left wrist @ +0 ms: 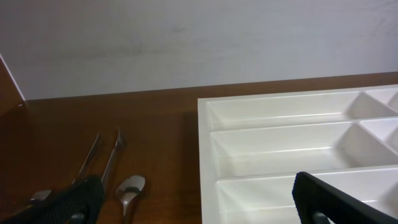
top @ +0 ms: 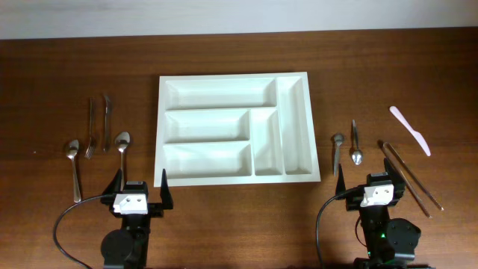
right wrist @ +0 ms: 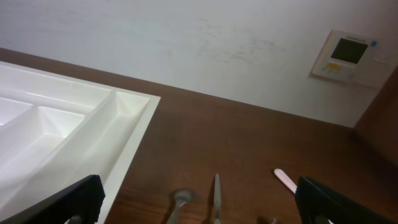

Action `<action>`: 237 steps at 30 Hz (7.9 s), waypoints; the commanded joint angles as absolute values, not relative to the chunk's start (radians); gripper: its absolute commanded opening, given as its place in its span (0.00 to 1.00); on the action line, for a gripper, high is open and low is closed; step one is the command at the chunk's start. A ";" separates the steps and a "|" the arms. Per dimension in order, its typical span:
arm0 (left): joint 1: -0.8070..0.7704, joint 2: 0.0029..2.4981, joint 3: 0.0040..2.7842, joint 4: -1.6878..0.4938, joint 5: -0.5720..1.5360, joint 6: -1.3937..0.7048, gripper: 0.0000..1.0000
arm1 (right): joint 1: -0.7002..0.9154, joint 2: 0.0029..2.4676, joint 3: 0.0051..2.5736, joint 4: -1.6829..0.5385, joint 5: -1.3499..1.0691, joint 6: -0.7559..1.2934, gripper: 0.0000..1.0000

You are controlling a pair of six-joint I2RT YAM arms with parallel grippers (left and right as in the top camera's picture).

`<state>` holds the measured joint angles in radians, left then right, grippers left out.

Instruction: Pack container

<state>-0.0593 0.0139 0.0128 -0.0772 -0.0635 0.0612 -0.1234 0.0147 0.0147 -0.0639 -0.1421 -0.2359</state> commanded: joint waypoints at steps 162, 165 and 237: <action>-0.055 0.006 0.009 -0.076 -0.075 0.077 0.99 | -0.119 1.407 1.478 -0.956 0.011 0.029 0.99; -0.055 0.006 0.009 -0.076 -0.075 0.077 0.99 | -0.119 1.470 1.478 -0.995 0.012 -0.062 0.92; -0.055 0.006 0.009 -0.076 -0.075 0.077 0.99 | -0.203 2.023 1.354 -0.907 -0.071 -0.153 0.38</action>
<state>-0.0593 0.0139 0.0128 -0.0772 -0.0635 0.0616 -0.2096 2.0109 1.3869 -0.9203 -0.0540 -0.1566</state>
